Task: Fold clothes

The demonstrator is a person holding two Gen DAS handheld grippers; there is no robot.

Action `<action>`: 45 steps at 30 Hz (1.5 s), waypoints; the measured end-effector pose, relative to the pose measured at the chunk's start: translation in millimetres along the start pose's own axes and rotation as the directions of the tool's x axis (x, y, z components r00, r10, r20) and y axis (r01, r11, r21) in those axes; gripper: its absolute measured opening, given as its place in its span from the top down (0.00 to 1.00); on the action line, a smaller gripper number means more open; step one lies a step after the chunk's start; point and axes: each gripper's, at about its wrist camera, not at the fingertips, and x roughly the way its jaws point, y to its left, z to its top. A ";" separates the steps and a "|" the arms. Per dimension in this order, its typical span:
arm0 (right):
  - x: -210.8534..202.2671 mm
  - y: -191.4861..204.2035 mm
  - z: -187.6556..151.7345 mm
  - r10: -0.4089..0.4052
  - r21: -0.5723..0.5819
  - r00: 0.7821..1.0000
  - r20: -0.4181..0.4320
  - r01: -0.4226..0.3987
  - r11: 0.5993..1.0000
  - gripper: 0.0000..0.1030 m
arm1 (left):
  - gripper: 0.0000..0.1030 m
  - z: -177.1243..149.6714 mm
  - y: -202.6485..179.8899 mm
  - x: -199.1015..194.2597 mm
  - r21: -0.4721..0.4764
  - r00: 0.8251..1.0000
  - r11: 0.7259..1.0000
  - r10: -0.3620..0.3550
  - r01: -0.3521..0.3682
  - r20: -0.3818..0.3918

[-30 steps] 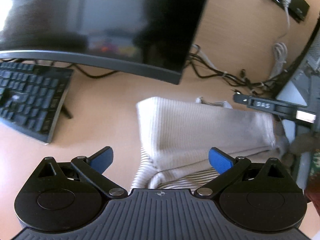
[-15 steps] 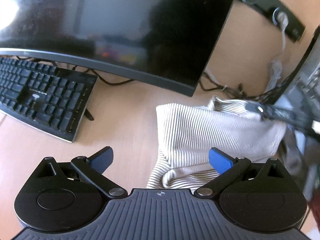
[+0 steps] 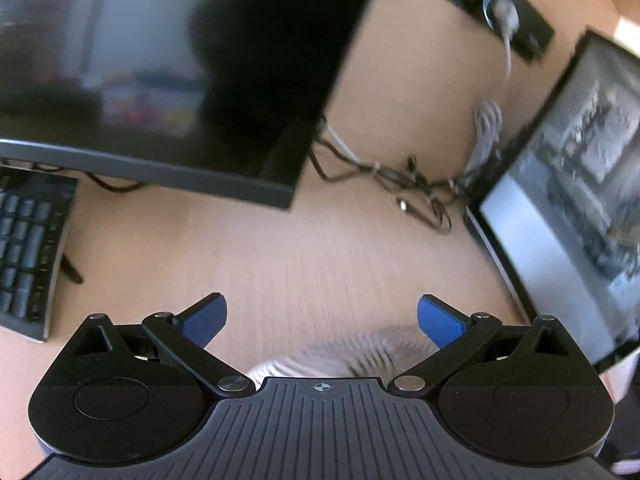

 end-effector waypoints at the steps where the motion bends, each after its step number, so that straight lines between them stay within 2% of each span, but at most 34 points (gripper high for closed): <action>1: -11.2 0.5 3.6 -0.016 -0.015 0.999 0.039 0.017 1.000 0.94 | 0.03 -3.4 0.5 2.6 0.020 1.000 1.000 0.000 0.000 -0.018; 3: -34.0 1.3 10.9 -0.048 -0.042 0.992 0.120 0.053 0.998 0.94 | 0.06 -11.1 4.1 4.4 0.054 0.999 0.999 0.009 -0.006 -0.051; 4: -41.3 1.8 13.6 -0.099 -0.069 0.982 0.158 0.111 0.991 0.91 | 0.09 -17.3 7.1 4.3 0.068 0.998 0.998 0.007 -0.003 -0.069; 5: -44.8 1.8 16.0 -0.161 -0.102 0.969 0.187 0.182 0.978 0.82 | 0.10 -23.7 9.6 4.2 0.077 0.996 0.997 0.005 0.002 -0.089; 7: -36.3 -7.3 17.7 -0.234 -0.113 0.958 0.164 0.254 0.961 0.72 | 0.09 -37.9 12.7 4.2 0.099 0.991 0.995 0.007 0.006 -0.133; 8: -31.9 -12.0 18.6 -0.269 -0.119 0.951 0.152 0.288 0.950 0.70 | 0.09 -44.2 15.1 3.5 0.104 0.988 0.995 0.009 0.007 -0.151; 9: -22.0 -20.3 16.8 -0.274 -0.102 0.958 0.088 0.282 0.954 0.69 | 0.08 -50.5 17.6 2.7 0.110 0.986 0.994 0.010 0.009 -0.169; 12: -8.5 -32.4 -4.7 -0.299 -0.093 0.954 -0.032 0.295 0.951 0.68 | 0.06 -58.5 26.2 -12.7 0.070 0.983 0.997 -0.008 0.021 -0.184; 14: -13.8 -30.3 -16.9 -0.314 -0.143 0.948 -0.050 0.304 0.942 0.64 | 0.07 -58.3 31.9 -27.2 0.025 0.985 0.999 -0.027 0.031 -0.170; 16: -20.9 -33.0 -20.9 -0.311 -0.139 0.949 -0.056 0.301 0.944 0.61 | 0.07 -51.4 34.3 -37.4 -0.034 0.987 0.998 -0.062 0.058 -0.147; 19: -38.4 -49.1 -14.2 -0.277 -0.033 0.960 -0.042 0.276 0.961 0.54 | 0.07 -36.8 33.4 -40.6 -0.112 0.986 0.989 -0.106 0.092 -0.125; 20: -43.4 -54.3 -9.8 -0.266 0.013 0.963 -0.031 0.267 0.964 0.48 | 0.07 -35.2 33.0 -33.9 -0.144 0.983 0.984 -0.123 0.103 -0.139; 23: -44.6 -70.4 3.6 -0.221 0.137 0.975 -0.007 0.220 0.966 0.42 | 0.11 -35.6 31.5 -10.1 -0.229 0.969 0.967 -0.159 0.114 -0.189; 27: -21.5 -79.4 -0.3 -0.178 0.173 0.983 -0.044 0.183 0.968 0.42 | 0.23 -48.0 31.1 15.9 -0.274 0.958 0.960 -0.135 0.064 -0.252; 30: -3.3 -79.6 -6.7 -0.146 0.181 0.987 -0.068 0.156 0.971 0.42 | 0.25 -49.3 31.4 19.4 -0.289 0.960 0.955 -0.141 0.067 -0.241; 34: 7.2 -73.0 -0.3 -0.159 0.137 0.987 -0.030 0.162 0.977 0.59 | 0.38 -39.2 28.7 31.3 -0.264 0.967 0.963 -0.114 0.052 -0.226; 35: 12.2 -74.0 10.2 -0.156 0.134 0.988 -0.015 0.157 0.979 0.72 | 0.44 -31.6 29.5 33.4 -0.251 0.971 0.967 -0.100 0.043 -0.217; 36: 17.2 -75.1 21.0 -0.152 0.132 0.988 0.000 0.151 0.980 0.75 | 0.48 -24.0 30.5 34.9 -0.239 0.975 0.970 -0.086 0.035 -0.206; 37: 22.1 -76.2 31.7 -0.148 0.129 0.989 0.016 0.145 0.981 0.77 | 0.62 -12.2 31.7 36.3 -0.228 0.981 0.973 -0.077 0.034 -0.179; 40: 17.6 -71.2 66.7 -0.113 0.103 0.989 0.092 0.103 0.989 0.80 | 0.64 12.6 22.7 23.5 -0.202 0.992 0.978 -0.081 0.060 -0.098; 42: 0.1 -62.6 74.5 -0.101 0.047 0.985 0.142 0.096 0.994 0.80 | 0.64 20.0 15.6 4.8 -0.175 0.994 0.980 -0.104 0.095 -0.042; 45: -29.3 -63.6 66.9 -0.072 0.044 0.986 0.148 0.066 0.997 0.80 | 0.64 3.2 14.3 -19.7 -0.149 0.990 0.979 -0.142 0.138 -0.014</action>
